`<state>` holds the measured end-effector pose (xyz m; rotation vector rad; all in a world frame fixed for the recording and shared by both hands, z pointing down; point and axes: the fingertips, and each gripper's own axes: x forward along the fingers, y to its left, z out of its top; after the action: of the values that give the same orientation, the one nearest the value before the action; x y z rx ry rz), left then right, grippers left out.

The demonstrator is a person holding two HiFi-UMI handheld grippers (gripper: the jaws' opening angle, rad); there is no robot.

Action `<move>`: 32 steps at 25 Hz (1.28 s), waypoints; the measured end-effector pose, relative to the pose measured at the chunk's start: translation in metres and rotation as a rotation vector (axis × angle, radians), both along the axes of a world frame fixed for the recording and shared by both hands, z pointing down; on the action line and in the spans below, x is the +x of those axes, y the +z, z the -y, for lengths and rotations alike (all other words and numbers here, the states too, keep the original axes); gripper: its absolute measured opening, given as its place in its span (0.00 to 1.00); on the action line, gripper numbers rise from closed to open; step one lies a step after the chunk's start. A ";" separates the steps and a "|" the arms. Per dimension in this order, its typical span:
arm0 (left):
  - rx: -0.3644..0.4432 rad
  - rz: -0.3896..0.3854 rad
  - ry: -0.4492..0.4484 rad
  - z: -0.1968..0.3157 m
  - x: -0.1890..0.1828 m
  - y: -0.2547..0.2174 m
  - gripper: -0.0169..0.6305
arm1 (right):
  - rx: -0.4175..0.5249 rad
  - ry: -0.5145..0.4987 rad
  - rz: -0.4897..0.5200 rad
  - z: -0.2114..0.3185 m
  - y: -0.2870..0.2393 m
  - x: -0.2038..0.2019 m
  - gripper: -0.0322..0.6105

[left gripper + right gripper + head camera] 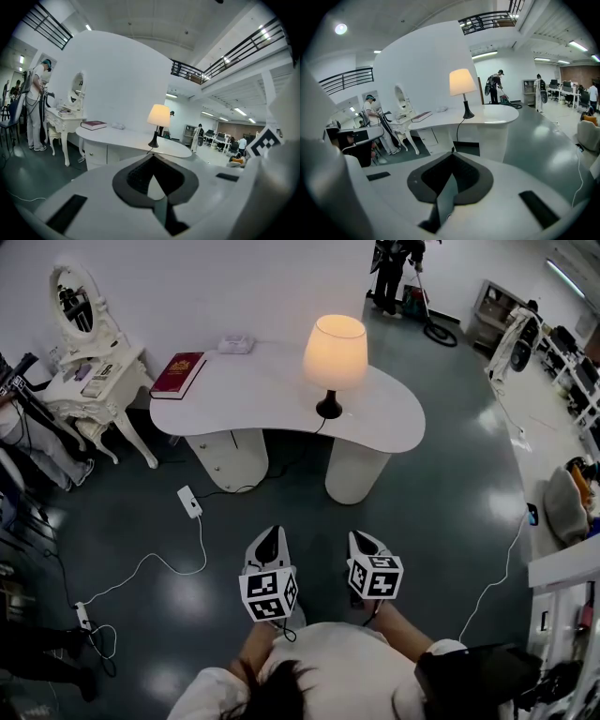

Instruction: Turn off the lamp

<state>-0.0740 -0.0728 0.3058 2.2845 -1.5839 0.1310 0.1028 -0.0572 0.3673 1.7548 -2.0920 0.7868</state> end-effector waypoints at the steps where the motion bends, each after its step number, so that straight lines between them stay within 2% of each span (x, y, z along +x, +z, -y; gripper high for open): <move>1: -0.003 0.002 0.004 0.008 -0.003 0.001 0.04 | -0.002 0.001 -0.001 0.008 0.000 -0.004 0.05; 11: -0.010 0.029 0.074 0.086 -0.025 0.005 0.04 | 0.007 0.040 0.017 0.088 -0.003 -0.035 0.05; 18: -0.034 0.024 0.125 0.132 -0.036 0.019 0.04 | -0.002 0.078 0.022 0.124 0.002 -0.052 0.05; 23: -0.108 -0.007 0.161 0.147 -0.029 0.042 0.04 | -0.042 0.121 0.011 0.120 0.011 -0.043 0.05; 32: -0.151 0.017 0.172 0.160 -0.005 0.067 0.04 | -0.086 0.146 0.025 0.134 0.036 -0.020 0.05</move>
<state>-0.0791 -0.2324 0.3728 2.3030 -1.3348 0.3037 0.0823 -0.1911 0.4037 1.8758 -1.9321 0.9289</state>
